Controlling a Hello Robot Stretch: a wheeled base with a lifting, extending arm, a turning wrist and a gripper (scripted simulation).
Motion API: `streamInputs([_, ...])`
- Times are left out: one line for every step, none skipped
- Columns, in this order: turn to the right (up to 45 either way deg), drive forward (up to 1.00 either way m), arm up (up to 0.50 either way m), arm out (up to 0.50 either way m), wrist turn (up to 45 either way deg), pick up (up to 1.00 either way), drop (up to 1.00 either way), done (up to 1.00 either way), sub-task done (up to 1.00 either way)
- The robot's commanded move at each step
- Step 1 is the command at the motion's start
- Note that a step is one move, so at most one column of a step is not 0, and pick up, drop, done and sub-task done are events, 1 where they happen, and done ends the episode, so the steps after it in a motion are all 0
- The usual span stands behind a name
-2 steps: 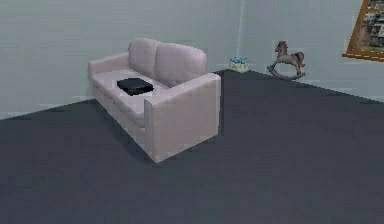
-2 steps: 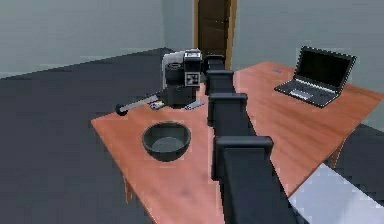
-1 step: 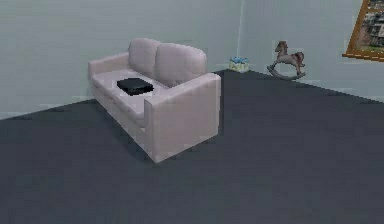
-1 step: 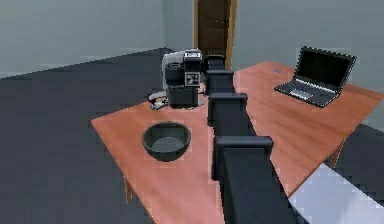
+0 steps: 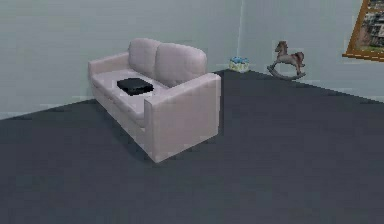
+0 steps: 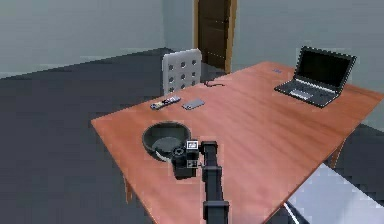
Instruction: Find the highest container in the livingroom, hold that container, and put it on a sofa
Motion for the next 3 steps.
streamInputs([0.0,0.00,0.00,0.00,0.0,1.00,0.00,0.00,0.00])
streamInputs([0.0,0.00,0.10,0.00,0.0,0.00,0.00,0.00,0.00])
streamInputs([0.0,0.00,0.14,0.00,0.0,0.00,0.00,0.00,0.00])
